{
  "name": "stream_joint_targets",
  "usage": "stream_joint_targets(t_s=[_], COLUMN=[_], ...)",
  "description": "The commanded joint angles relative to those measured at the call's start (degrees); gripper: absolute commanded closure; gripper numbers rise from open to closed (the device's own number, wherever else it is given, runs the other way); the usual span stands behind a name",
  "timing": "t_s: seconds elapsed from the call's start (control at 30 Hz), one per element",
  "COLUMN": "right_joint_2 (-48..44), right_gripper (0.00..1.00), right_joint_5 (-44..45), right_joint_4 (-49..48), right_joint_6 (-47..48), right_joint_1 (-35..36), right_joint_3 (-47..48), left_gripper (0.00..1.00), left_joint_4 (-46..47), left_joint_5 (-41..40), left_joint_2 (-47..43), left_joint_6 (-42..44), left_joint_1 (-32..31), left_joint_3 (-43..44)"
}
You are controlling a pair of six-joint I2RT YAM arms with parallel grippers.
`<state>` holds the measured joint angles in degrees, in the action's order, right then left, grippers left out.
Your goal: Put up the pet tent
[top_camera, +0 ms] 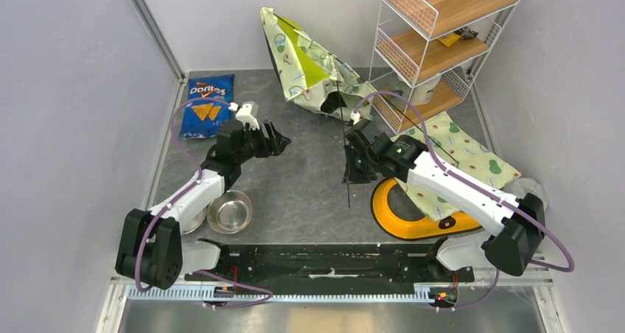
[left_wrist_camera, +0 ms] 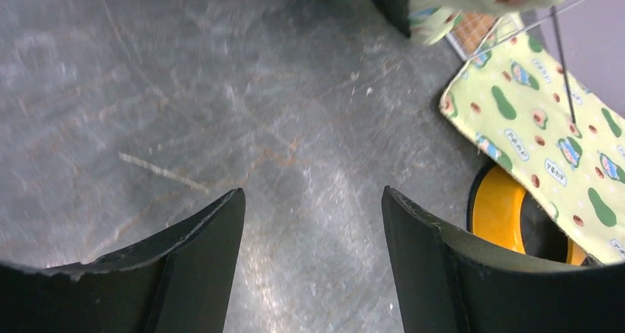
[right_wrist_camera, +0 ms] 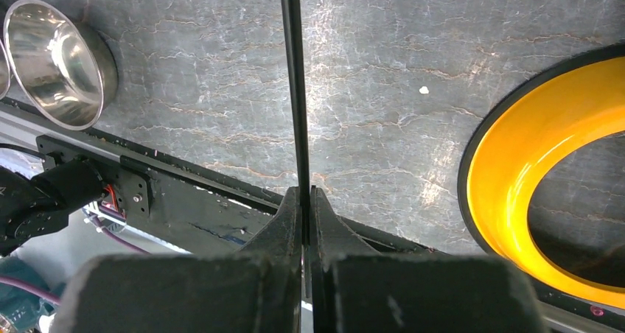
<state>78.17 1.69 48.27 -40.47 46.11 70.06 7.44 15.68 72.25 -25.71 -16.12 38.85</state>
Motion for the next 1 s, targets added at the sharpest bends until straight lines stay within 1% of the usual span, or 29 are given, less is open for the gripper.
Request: stream_joint_targets(t_s=[0.0,0.1,0.3,0.6,0.73,0.87,0.97], right_joint_2=[-0.5,-0.9,-1.4,-1.5,-1.4,-1.2,-1.1], right_gripper=[1.0,1.0,1.0,1.0,1.0,1.0,1.0], right_joint_5=[3.3,3.1,2.7,2.7,2.9,2.9,2.7], right_joint_4=[-4.7,-4.7,-5.1,-6.1,-6.3,-6.4,-6.4], right_joint_6=[-1.0,-0.8,-0.7,-0.4,-0.3,-0.1,0.0], right_joint_1=[-1.7,-1.9,-1.9,-1.9,-2.0,-2.1,-2.2], right_joint_3=[2.5,2.6,2.4,2.3,2.3,2.4,2.4], left_gripper=[0.25,0.25,0.25,0.28,0.28,0.28,0.31], left_joint_4=[13.8,19.3,25.6,38.7,40.6,42.3,42.4], left_joint_5=[1.2,2.6,3.2,4.2,4.6,2.7,1.7], left_joint_2=[-2.8,-1.5,3.7,10.9,13.0,14.3,15.4], left_joint_6=[6.1,6.5,6.4,6.4,6.2,6.6,7.0], left_joint_1=[-0.1,-0.1,-0.4,-1.3,-1.5,-1.8,-2.0], left_joint_3=[-0.1,0.4,4.4,7.5,8.8,9.8,10.9])
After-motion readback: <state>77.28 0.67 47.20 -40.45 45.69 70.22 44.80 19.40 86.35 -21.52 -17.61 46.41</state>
